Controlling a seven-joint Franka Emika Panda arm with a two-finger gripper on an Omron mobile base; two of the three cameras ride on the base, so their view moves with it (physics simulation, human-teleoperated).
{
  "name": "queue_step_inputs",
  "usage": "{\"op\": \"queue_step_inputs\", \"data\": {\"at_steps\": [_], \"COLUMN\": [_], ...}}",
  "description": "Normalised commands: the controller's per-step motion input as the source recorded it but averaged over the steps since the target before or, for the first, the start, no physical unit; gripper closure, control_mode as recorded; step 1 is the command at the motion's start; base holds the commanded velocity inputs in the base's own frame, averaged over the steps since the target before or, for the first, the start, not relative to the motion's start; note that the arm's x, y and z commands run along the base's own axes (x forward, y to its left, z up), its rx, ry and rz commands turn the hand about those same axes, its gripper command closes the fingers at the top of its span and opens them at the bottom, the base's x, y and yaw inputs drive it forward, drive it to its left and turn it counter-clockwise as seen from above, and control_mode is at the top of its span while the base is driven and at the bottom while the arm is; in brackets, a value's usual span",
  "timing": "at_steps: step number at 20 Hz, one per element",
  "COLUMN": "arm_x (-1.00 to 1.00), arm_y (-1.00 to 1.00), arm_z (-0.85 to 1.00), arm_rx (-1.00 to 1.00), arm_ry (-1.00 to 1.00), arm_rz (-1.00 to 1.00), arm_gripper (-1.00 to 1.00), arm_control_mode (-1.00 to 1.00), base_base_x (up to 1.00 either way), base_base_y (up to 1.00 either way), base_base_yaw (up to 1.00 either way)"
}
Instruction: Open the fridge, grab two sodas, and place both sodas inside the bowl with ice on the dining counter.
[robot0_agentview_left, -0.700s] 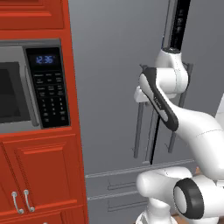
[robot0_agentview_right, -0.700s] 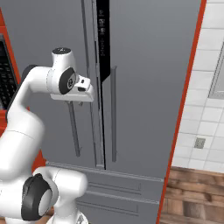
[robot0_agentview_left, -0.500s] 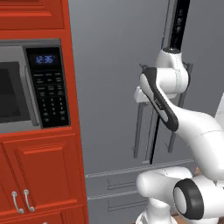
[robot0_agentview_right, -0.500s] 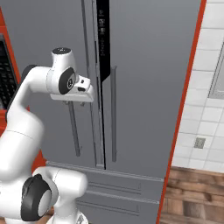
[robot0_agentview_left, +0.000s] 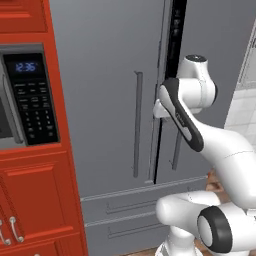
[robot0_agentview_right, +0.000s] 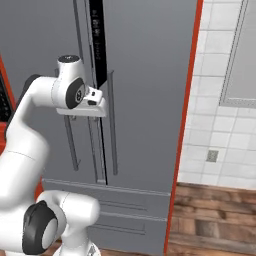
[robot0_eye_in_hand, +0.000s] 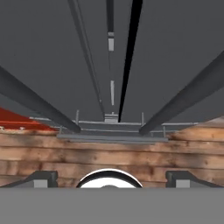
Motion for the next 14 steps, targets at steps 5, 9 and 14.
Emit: {"op": "queue_step_inputs", "data": {"at_steps": [5,9,14], "arm_x": [0.0,0.0,0.0], "arm_y": [0.0,0.0,0.0], "arm_z": [0.0,0.0,0.0], "arm_rx": [0.0,0.0,0.0], "arm_ry": [0.0,0.0,0.0], "arm_rz": [0.0,0.0,0.0], "arm_gripper": [-1.0,-1.0,-1.0], "arm_control_mode": [1.0,1.0,1.0], "base_base_x": [-0.25,-0.36,-0.39], "base_base_y": [-0.22,-0.17,-0.08], "base_base_yaw": [-0.11,-0.07,-0.01]}}
